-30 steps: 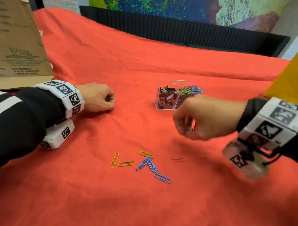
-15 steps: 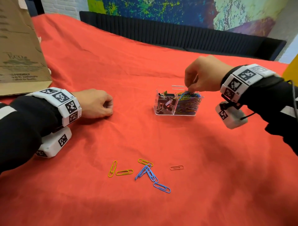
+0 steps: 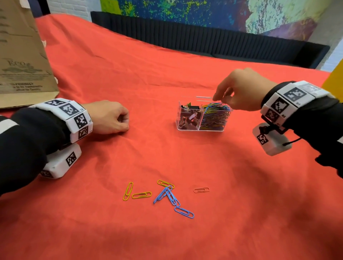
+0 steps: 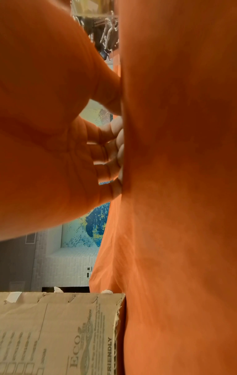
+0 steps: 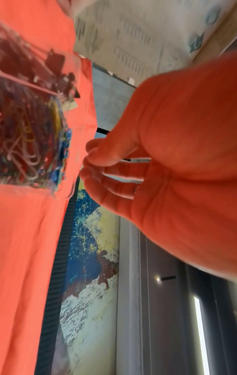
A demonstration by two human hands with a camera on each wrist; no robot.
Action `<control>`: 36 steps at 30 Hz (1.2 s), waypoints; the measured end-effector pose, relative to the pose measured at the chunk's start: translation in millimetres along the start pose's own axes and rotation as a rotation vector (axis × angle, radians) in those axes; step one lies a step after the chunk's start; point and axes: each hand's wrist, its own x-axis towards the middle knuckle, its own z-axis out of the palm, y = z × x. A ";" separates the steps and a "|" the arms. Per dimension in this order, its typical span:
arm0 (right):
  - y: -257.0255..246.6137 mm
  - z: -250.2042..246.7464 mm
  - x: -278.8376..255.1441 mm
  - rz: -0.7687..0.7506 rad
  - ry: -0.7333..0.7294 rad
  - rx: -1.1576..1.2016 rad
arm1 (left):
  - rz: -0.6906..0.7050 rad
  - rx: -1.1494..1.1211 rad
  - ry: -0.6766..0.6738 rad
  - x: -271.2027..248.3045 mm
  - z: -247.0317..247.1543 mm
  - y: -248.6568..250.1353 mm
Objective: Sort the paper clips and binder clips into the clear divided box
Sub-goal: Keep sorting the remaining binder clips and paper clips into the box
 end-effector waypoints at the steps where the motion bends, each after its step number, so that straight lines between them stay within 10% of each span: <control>1: -2.2 -2.1 -2.3 -0.018 0.046 0.011 | -0.002 -0.003 -0.001 -0.1 -0.1 -0.2; 4: -25.0 -3.4 -20.1 -0.114 0.027 0.061 | -0.009 -0.016 -0.004 -0.2 -0.3 -0.2; 11: -92.8 17.3 -88.2 -0.434 -0.579 0.105 | -0.010 -0.019 0.003 -1.5 -0.7 1.0; 36: -133.5 28.7 -97.6 -0.641 -0.521 0.177 | -0.013 -0.024 0.007 0.7 -0.8 -1.8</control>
